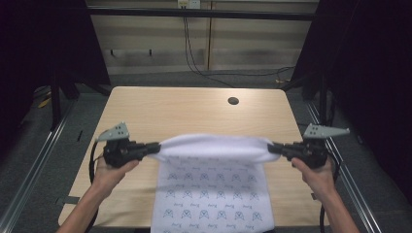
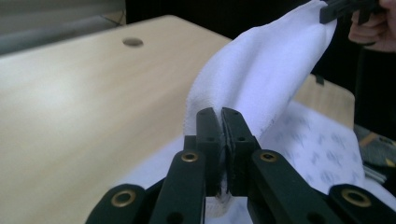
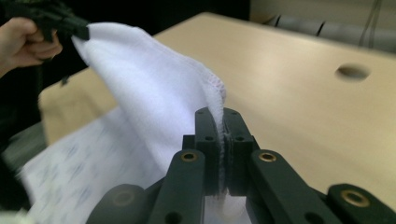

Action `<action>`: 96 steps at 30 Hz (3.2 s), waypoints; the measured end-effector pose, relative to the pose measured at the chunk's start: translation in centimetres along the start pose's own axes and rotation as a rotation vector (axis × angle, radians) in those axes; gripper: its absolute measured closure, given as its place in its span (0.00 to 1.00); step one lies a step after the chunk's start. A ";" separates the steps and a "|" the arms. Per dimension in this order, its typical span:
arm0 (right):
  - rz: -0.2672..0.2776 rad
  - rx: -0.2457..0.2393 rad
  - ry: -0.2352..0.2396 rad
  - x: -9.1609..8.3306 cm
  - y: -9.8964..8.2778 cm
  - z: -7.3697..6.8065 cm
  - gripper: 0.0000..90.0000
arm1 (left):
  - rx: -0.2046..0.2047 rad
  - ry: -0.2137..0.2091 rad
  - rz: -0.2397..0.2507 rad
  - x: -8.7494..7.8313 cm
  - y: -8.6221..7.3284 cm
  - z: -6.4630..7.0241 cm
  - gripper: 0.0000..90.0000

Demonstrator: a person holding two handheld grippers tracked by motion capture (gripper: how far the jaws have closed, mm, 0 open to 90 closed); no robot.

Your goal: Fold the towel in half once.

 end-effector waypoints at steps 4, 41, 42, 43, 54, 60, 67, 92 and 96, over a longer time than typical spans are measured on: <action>-0.088 0.029 0.034 0.6 -4.0 -1.5 0.96 | -0.035 -0.033 -0.066 0.4 -3.6 1.5 0.96; -0.376 0.092 -0.092 10.2 -7.0 3.2 0.97 | -0.102 0.136 -0.289 9.5 -4.7 -7.3 0.97; -0.375 0.095 -0.103 10.5 -6.6 3.7 0.97 | -0.106 0.146 -0.283 9.9 -4.4 -7.9 0.97; -0.371 0.098 -0.108 11.0 -6.2 4.3 0.97 | -0.103 0.162 -0.278 10.2 -4.1 -8.5 0.97; -0.307 0.152 -0.183 15.0 -2.8 10.1 0.97 | -0.162 0.253 -0.207 12.4 -2.1 -13.2 0.97; -0.270 0.165 -0.242 16.8 -1.4 12.3 0.97 | -0.175 0.297 -0.196 13.0 -1.5 -14.3 0.97; -0.236 0.177 -0.281 17.8 -0.6 13.2 0.97 | -0.216 0.291 -0.171 12.6 -1.3 -14.5 0.97; 0.140 -0.053 -0.049 1.1 3.5 2.2 0.97 | 0.045 0.104 0.105 -1.6 4.6 -0.8 0.96; 0.093 -0.066 -0.031 0.4 2.0 1.0 0.97 | 0.061 0.099 0.007 -0.5 2.1 0.4 0.95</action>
Point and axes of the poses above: each handheld gripper's, and its own axes: x roughly forward along the jaws, y roughly out of its top, z roughly to its right, the point moved 2 cm from there along x, roughly forward along the jaws, and after that the axes turned 5 degrees about -z, right-handed, at the moved point
